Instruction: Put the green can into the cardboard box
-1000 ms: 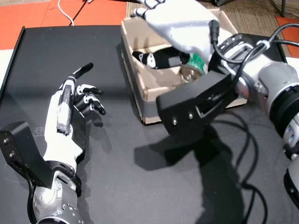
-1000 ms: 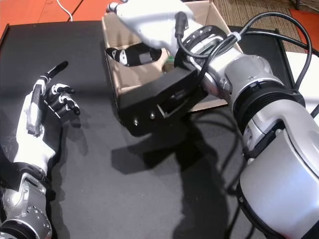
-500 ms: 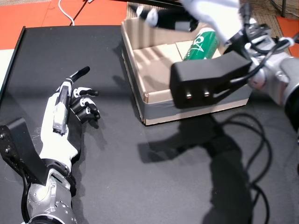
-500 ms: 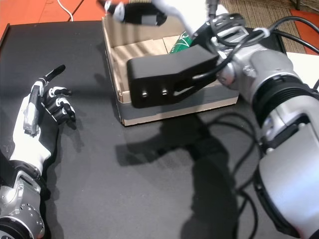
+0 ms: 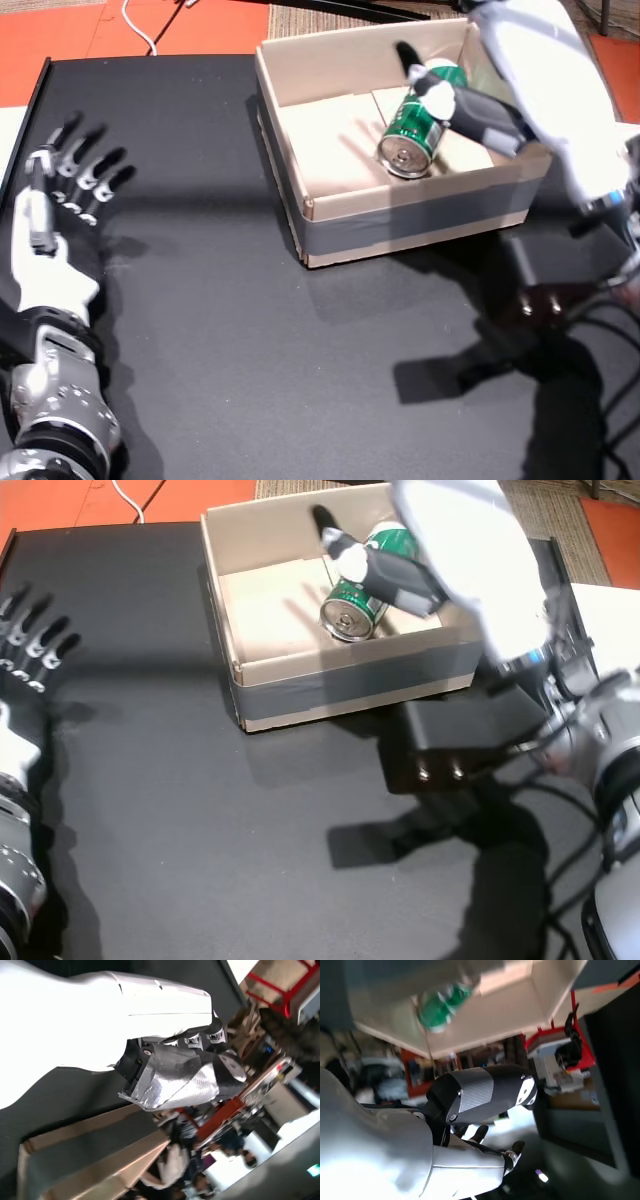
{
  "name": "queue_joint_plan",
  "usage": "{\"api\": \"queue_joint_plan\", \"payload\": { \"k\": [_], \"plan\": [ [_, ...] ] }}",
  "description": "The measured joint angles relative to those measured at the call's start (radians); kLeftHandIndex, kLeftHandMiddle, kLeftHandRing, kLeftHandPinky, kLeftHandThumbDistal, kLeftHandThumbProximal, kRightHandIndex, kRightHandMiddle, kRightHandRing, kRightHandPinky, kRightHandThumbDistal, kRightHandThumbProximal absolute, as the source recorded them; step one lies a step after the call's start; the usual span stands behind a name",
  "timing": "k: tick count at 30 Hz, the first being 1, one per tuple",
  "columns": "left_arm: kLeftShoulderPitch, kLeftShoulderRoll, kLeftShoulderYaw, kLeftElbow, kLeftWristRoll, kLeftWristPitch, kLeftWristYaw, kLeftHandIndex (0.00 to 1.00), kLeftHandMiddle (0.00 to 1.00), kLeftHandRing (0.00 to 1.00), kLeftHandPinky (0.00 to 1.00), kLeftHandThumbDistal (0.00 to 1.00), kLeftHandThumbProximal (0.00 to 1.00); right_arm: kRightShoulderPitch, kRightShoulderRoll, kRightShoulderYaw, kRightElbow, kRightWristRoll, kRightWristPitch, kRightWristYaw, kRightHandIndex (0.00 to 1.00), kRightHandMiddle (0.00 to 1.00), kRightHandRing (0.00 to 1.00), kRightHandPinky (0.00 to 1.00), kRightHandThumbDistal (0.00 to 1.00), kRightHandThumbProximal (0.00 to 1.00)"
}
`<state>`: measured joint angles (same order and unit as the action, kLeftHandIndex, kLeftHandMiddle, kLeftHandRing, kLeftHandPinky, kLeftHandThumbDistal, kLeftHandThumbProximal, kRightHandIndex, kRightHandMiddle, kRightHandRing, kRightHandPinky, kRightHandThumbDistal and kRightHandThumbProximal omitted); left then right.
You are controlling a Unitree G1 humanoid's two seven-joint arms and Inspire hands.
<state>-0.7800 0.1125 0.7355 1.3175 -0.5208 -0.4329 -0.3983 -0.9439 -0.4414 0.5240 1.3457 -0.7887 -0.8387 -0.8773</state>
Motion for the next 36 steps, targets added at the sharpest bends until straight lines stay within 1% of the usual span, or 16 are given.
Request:
{"api": "queue_joint_plan", "payload": {
  "k": [2,3,6,8,12,13,16,18,19,22,23,25,29,32,34,36],
  "plan": [
    [0.0,0.009,0.025,0.0,-0.029,0.031,-0.017,0.49,0.54,0.66,0.71,0.02,0.78,0.033,-0.005,-0.021,-0.003,0.02,-0.021,0.016,0.8,0.86,0.95,0.96,0.39,0.55],
    [0.0,0.013,0.029,0.0,-0.035,0.043,-0.029,0.49,0.54,0.66,0.72,0.01,0.78,0.053,-0.009,-0.03,-0.006,0.032,-0.032,0.017,0.8,0.87,0.95,0.95,0.41,0.52],
    [0.0,0.016,0.042,0.0,-0.042,0.075,-0.043,0.52,0.56,0.67,0.74,0.04,0.82,0.099,-0.012,-0.066,-0.019,0.072,-0.078,0.049,0.73,0.84,0.94,0.94,0.42,0.45],
    [0.0,0.016,0.047,0.0,-0.045,0.104,-0.042,0.53,0.58,0.69,0.76,0.0,0.85,0.123,-0.013,-0.096,-0.033,0.111,-0.109,0.093,0.68,0.83,0.96,0.95,0.39,0.44],
    [-0.002,0.015,0.045,0.001,-0.044,0.159,-0.042,0.55,0.62,0.73,0.79,0.0,0.93,0.164,-0.03,-0.16,-0.088,0.176,-0.163,0.146,0.68,0.84,0.97,0.97,0.35,0.41],
    [-0.003,0.014,0.043,0.001,-0.044,0.17,-0.042,0.56,0.62,0.73,0.79,0.0,0.94,0.175,-0.037,-0.178,-0.107,0.193,-0.176,0.158,0.67,0.84,0.96,0.97,0.34,0.4],
    [-0.003,0.013,0.035,0.001,-0.042,0.194,-0.046,0.57,0.6,0.71,0.76,0.04,0.93,0.239,-0.067,-0.244,-0.181,0.262,-0.224,0.196,0.62,0.79,0.93,0.93,0.4,0.44],
    [-0.003,0.015,0.029,0.001,-0.042,0.202,-0.05,0.56,0.6,0.7,0.78,0.07,0.92,0.296,-0.089,-0.279,-0.225,0.296,-0.249,0.238,0.61,0.78,0.91,0.91,0.39,0.42],
    [-0.004,0.016,0.026,0.001,-0.041,0.205,-0.049,0.54,0.59,0.69,0.77,0.04,0.92,0.326,-0.095,-0.293,-0.245,0.314,-0.263,0.265,0.61,0.77,0.91,0.91,0.39,0.42],
    [-0.006,0.018,0.019,0.002,-0.039,0.219,-0.041,0.51,0.56,0.67,0.72,0.06,0.91,0.403,-0.098,-0.316,-0.3,0.351,-0.304,0.326,0.59,0.75,0.9,0.9,0.34,0.45],
    [-0.006,0.018,0.016,0.002,-0.035,0.221,-0.041,0.5,0.55,0.66,0.71,0.06,0.91,0.422,-0.093,-0.323,-0.311,0.358,-0.318,0.339,0.58,0.74,0.88,0.89,0.36,0.45],
    [-0.006,0.018,0.006,0.002,-0.026,0.221,-0.042,0.5,0.55,0.65,0.69,0.12,0.87,0.448,-0.068,-0.34,-0.315,0.376,-0.355,0.36,0.54,0.69,0.86,0.88,0.38,0.45],
    [-0.006,0.02,-0.001,0.002,-0.021,0.221,-0.048,0.49,0.53,0.64,0.71,0.11,0.85,0.493,-0.009,-0.36,-0.321,0.401,-0.461,0.406,0.47,0.59,0.77,0.83,0.43,0.47],
    [-0.006,0.03,0.0,0.002,-0.021,0.222,-0.051,0.5,0.54,0.65,0.76,0.16,0.83,0.538,0.02,-0.393,-0.324,0.408,-0.519,0.42,0.44,0.57,0.76,0.8,0.29,0.35],
    [-0.006,0.045,0.0,0.002,-0.021,0.228,-0.054,0.5,0.54,0.64,0.76,0.17,0.82,0.557,0.063,-0.42,-0.314,0.452,-0.552,0.43,0.43,0.57,0.76,0.8,0.23,0.33],
    [-0.006,0.053,0.0,0.002,-0.021,0.233,-0.054,0.51,0.55,0.64,0.76,0.19,0.83,0.562,0.123,-0.446,-0.294,0.501,-0.571,0.437,0.43,0.56,0.74,0.81,0.33,0.48]
  ]
}}
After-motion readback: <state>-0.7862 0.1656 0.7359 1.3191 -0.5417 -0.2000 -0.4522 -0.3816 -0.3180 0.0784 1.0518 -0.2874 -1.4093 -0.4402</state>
